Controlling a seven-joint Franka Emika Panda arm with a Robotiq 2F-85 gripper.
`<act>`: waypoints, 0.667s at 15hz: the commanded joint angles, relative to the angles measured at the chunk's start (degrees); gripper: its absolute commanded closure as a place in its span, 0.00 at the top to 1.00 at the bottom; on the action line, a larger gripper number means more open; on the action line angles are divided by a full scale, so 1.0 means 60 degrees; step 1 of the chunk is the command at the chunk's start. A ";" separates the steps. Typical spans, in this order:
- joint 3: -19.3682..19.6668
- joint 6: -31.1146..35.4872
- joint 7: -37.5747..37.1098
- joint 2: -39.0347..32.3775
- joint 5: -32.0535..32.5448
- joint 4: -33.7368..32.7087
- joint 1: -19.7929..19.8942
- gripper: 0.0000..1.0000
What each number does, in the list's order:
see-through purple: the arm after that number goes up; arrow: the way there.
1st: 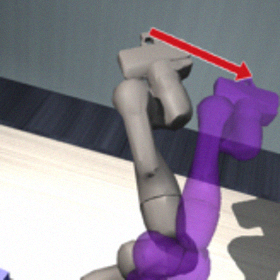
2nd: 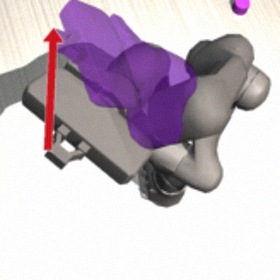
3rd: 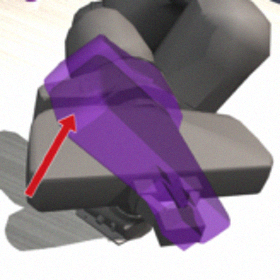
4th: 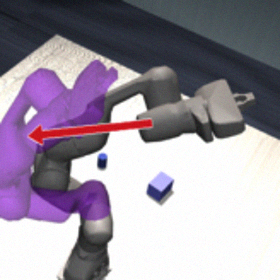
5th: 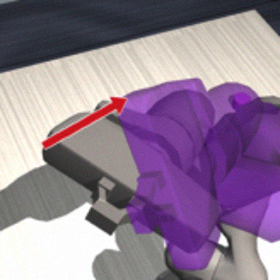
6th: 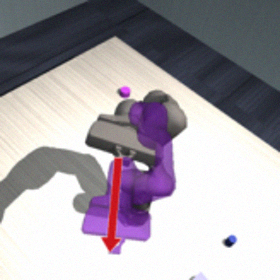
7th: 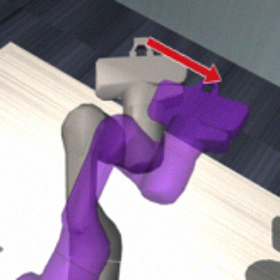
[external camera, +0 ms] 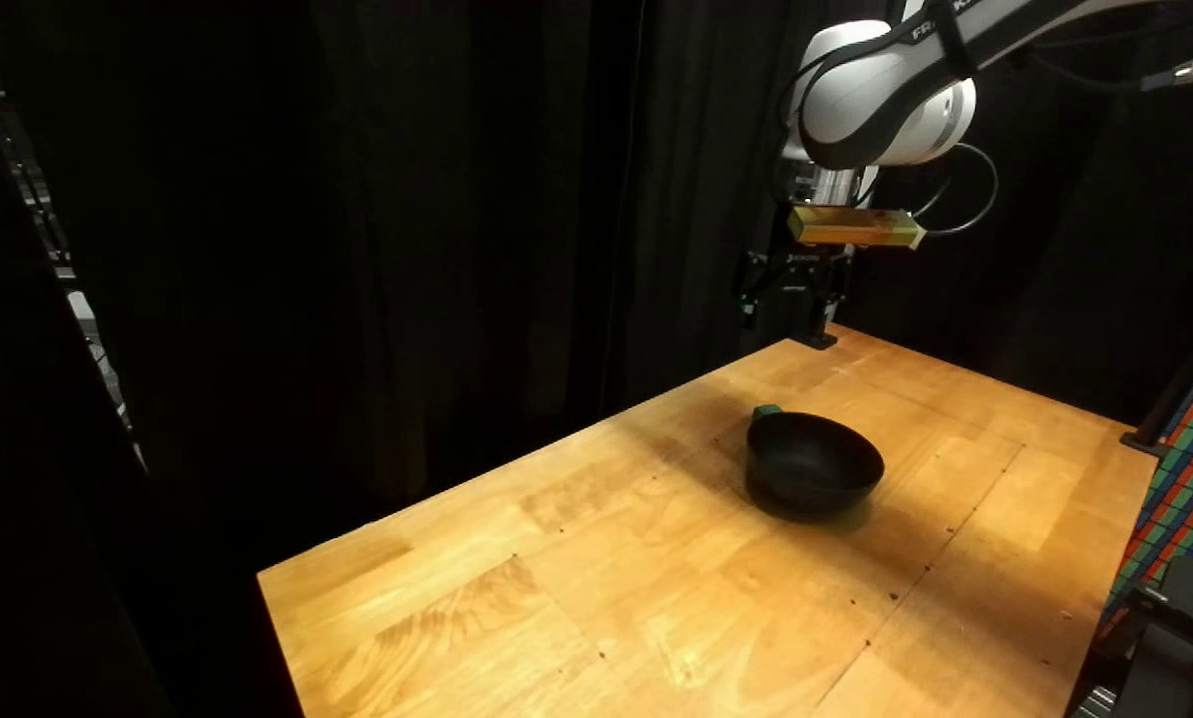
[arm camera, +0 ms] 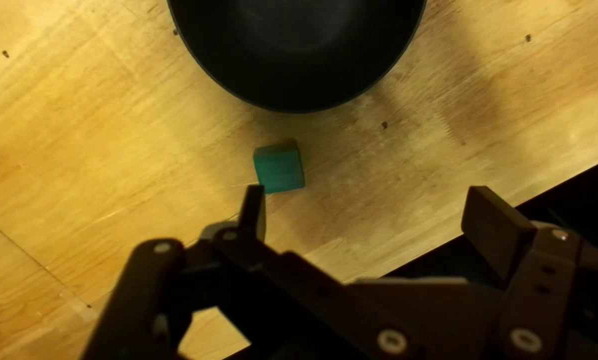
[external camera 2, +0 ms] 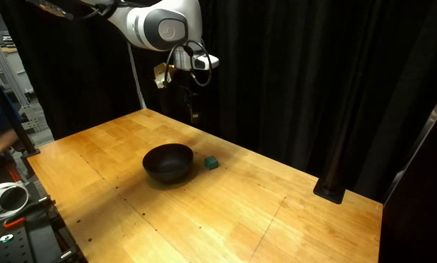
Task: Put the green block inside the black bowl
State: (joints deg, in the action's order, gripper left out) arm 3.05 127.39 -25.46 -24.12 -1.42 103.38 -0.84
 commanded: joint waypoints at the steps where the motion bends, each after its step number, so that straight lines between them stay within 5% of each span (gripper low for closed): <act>1: 0.0323 -0.0030 -0.0246 -0.0931 -0.0203 -0.0811 0.0100 1.00; 10: 0.0360 0.0793 -0.0218 -0.2919 -0.1281 -0.1579 0.0564 1.00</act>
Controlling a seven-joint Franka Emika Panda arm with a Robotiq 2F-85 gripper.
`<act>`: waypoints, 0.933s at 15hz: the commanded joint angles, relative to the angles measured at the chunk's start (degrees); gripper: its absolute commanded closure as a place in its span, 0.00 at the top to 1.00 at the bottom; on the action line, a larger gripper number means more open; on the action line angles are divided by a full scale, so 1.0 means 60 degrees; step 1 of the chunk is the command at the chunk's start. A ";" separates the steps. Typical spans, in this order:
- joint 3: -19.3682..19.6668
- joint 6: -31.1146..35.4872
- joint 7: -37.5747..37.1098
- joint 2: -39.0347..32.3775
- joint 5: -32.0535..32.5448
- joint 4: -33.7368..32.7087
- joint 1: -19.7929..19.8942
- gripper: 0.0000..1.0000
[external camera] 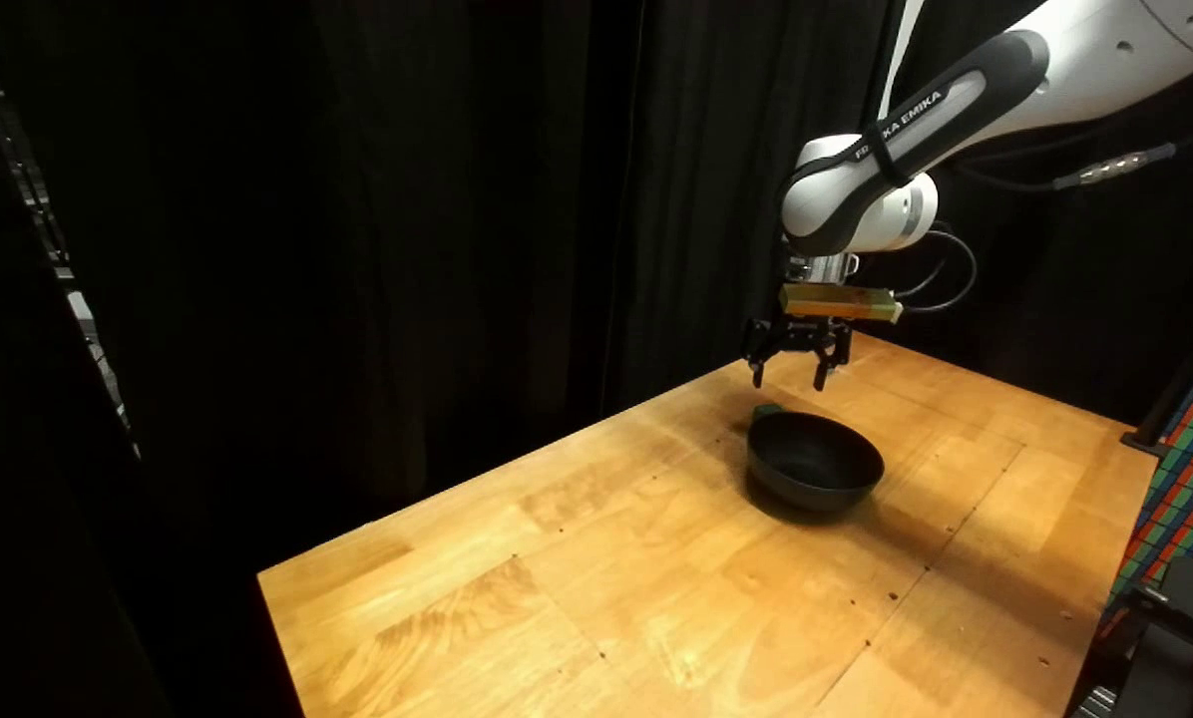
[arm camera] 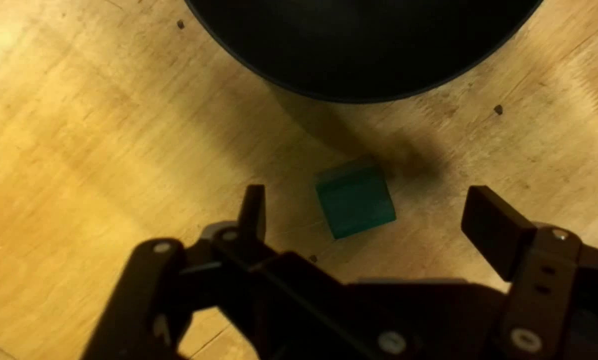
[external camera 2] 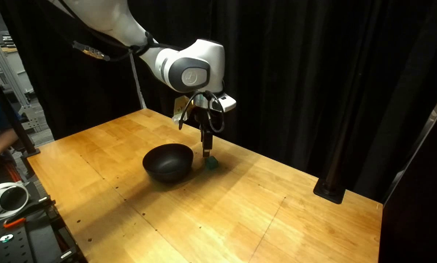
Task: Put the green block inside the black bowl
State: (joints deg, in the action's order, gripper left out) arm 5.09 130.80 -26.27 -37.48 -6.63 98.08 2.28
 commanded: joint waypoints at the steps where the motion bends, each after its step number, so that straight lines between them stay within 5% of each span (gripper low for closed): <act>1: 0.0042 0.0316 -0.0137 -0.0921 -0.0480 -0.0831 0.0024 1.00; 8: 0.0372 0.0708 -0.0696 -0.2040 -0.0356 -0.1605 -0.0163 1.00; 9: 0.0439 0.0703 -0.0750 -0.2094 -0.0298 -0.1647 -0.0209 0.75; 10: 0.0465 0.0628 -0.0782 -0.2137 -0.0304 -0.1703 -0.0219 0.74; 14: 0.0426 0.0122 -0.0974 -0.1760 -0.0416 -0.1490 -0.0253 0.42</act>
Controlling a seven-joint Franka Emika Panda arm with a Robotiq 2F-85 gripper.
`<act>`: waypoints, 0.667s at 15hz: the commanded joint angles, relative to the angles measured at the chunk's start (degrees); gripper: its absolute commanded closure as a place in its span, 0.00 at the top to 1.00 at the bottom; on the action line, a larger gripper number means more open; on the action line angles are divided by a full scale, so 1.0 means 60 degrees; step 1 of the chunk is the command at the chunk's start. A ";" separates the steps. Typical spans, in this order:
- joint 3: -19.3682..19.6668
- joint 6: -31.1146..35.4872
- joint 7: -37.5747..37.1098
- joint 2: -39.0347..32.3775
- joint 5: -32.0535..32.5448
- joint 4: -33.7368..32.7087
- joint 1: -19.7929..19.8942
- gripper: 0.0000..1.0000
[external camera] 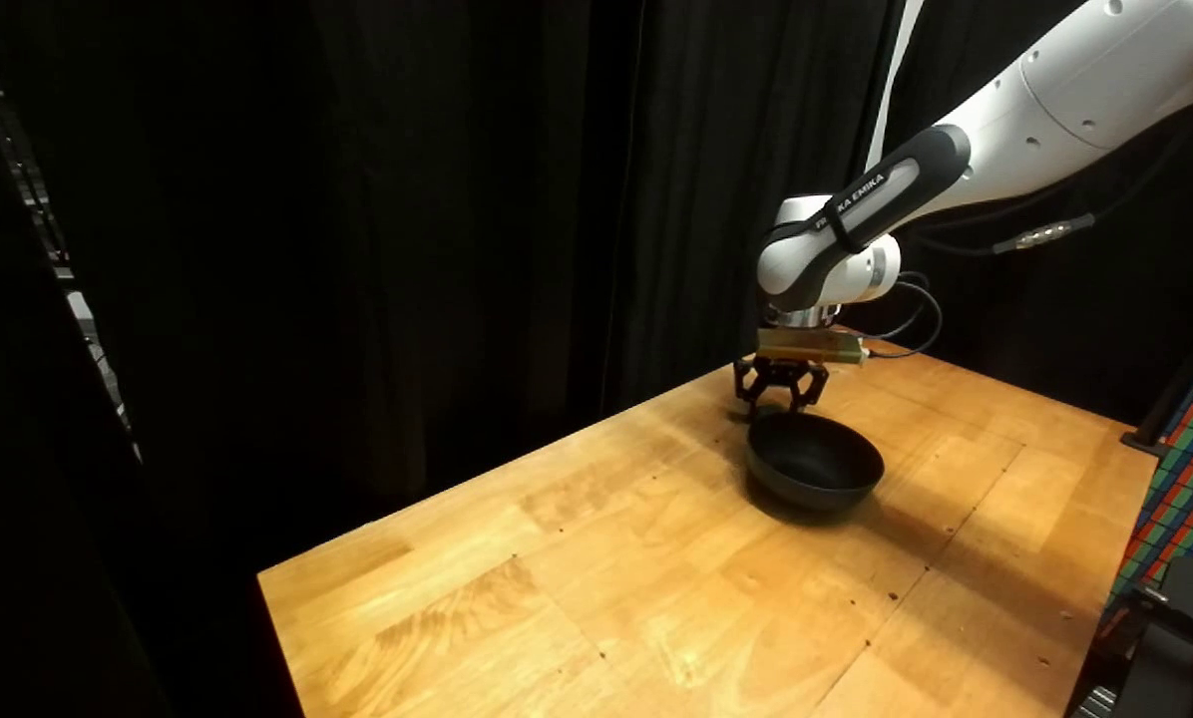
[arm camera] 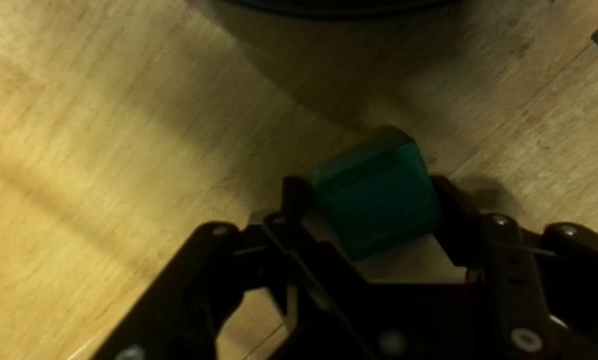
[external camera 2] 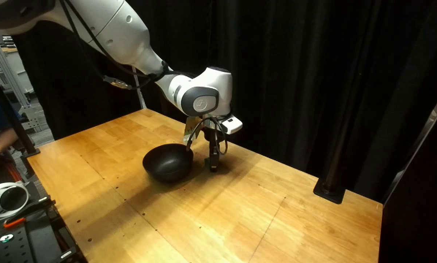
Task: Put the green block inside the black bowl
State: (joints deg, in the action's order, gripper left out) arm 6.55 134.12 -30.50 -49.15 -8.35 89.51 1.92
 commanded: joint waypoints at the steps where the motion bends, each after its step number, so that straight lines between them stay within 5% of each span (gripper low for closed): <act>1: 0.0168 -0.0603 -0.0363 0.0305 -0.0162 0.0031 -0.0191 0.33; 4: 0.0109 -0.0847 -0.0543 0.1184 -0.0258 0.0781 -0.0174 0.22; 10: -0.0114 -0.1146 -0.0558 0.3672 -0.0588 0.2667 -0.0188 0.22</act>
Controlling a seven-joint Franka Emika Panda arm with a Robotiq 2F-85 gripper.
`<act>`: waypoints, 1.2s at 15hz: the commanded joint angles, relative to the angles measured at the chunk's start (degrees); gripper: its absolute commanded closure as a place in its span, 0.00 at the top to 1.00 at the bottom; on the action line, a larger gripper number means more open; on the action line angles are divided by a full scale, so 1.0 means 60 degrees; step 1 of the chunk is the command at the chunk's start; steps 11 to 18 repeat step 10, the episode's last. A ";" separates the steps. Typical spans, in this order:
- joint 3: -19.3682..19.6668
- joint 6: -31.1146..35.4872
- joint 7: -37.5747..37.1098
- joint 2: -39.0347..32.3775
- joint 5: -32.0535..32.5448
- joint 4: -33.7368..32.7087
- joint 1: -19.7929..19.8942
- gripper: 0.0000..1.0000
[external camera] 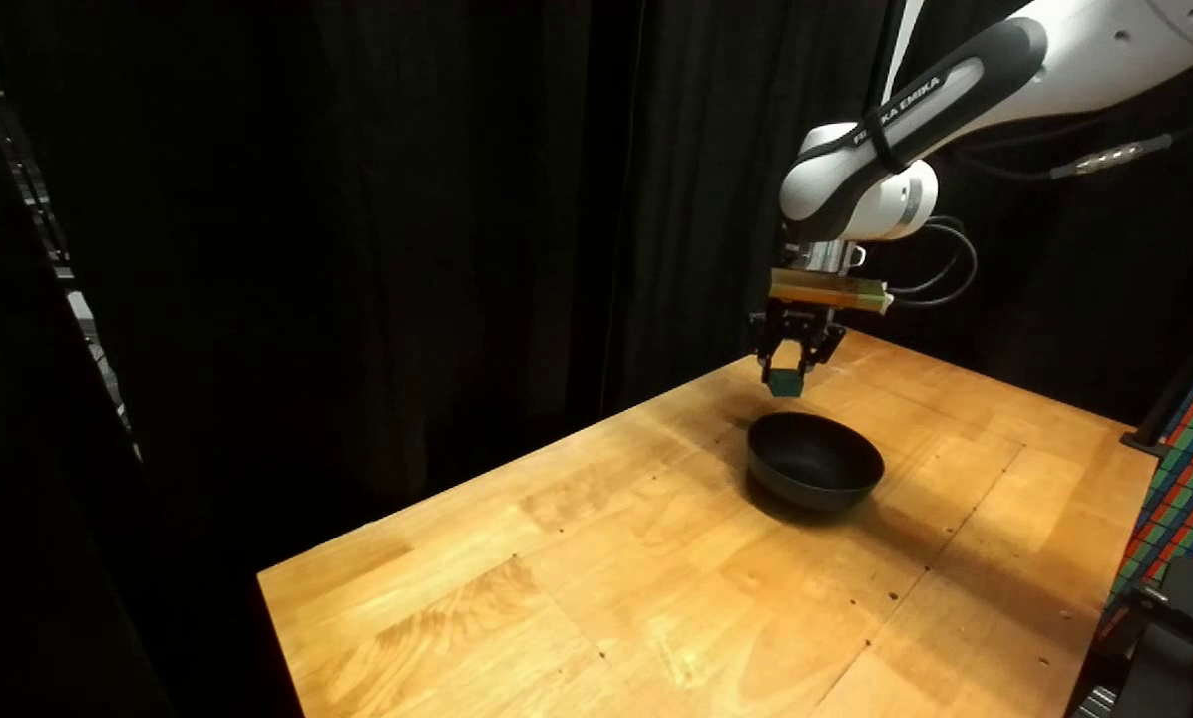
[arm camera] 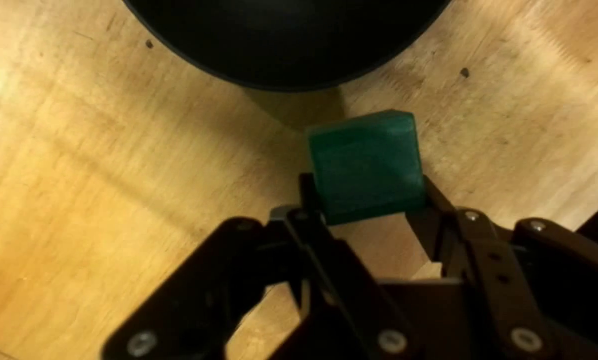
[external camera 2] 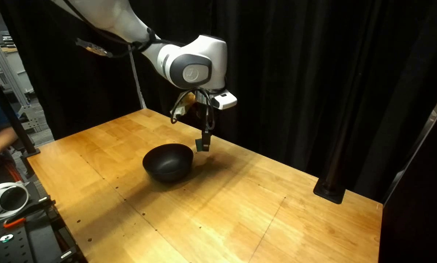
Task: Put the green block inside the black bowl
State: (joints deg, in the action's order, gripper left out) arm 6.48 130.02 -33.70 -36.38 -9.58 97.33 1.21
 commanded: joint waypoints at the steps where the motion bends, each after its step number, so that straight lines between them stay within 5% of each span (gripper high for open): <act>1: -0.0096 -0.1223 -0.0101 0.1785 -0.0359 0.1574 -0.0093 0.22; 3: -0.0208 -0.2067 0.0086 0.2124 -0.0616 0.2059 0.0027 0.22; 4: -0.0270 -0.2225 0.0272 0.2297 -0.0917 0.2346 0.0145 0.72; 9: -0.0437 -0.2859 0.1778 0.3276 -0.3002 0.3506 0.0670 0.99; 18: -0.0436 -0.2941 0.2180 0.3450 -0.3427 0.3718 0.0782 1.00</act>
